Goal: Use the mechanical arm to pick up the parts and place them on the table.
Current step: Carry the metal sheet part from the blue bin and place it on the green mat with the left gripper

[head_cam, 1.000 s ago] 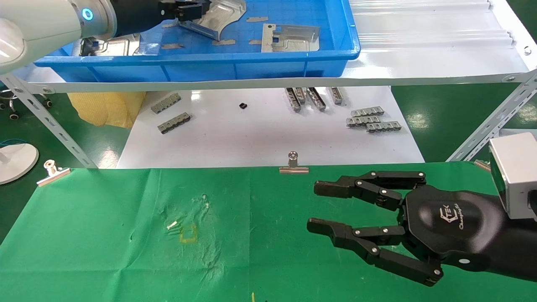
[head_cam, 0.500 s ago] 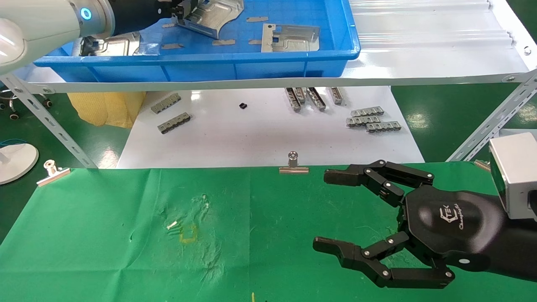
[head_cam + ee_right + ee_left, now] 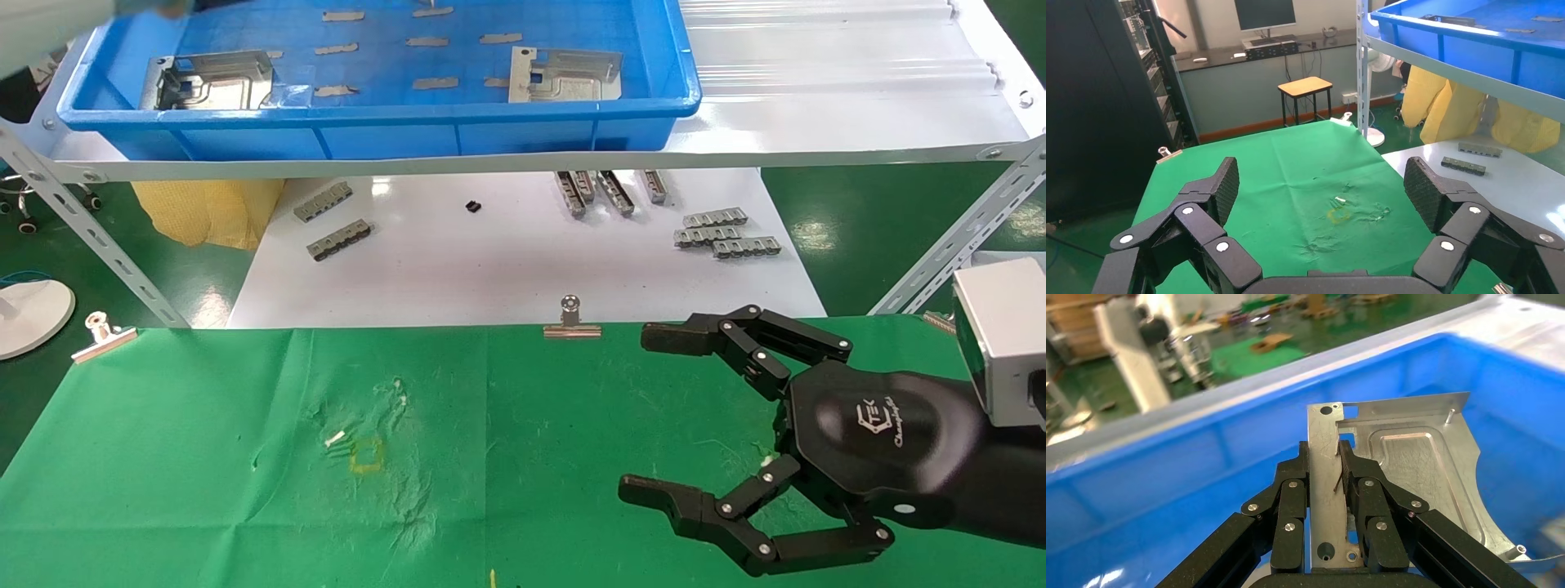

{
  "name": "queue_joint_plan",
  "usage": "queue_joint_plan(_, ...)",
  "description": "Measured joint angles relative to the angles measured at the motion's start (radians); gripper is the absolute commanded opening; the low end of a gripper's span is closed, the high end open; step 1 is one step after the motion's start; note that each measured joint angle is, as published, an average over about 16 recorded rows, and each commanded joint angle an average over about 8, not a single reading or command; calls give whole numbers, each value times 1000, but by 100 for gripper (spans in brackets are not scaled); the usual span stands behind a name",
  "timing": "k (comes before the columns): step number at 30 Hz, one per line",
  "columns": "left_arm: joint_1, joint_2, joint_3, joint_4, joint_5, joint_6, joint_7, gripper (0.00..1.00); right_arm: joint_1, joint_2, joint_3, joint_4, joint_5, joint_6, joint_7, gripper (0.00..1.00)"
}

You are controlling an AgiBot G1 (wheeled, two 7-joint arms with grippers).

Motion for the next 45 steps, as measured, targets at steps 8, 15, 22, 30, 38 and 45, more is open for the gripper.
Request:
queue_joint_plan(8,10,-108,-32,-51,-59,310,133,0,0,0,0,0,0,0,0,100)
queue_joint_plan(15,43,-217,-38,-92,-91,604,267,0,0,0,0,0,0,0,0,100)
queue_joint_plan(22,129,-328,16,-223,-125,769,397,0,0,0,0,0,0,0,0,100)
queue_joint_plan(30,266,-408,149,-375,-135,785,551,0,0,0,0,0,0,0,0,100)
queue_joint_plan(38,352,-391,246,-312,-95,735,729,0,0,0,0,0,0,0,0,100)
queue_joint_plan(45,373,-341,269,-181,-61,699,863,61,0,0,0,0,0,0,0,100)
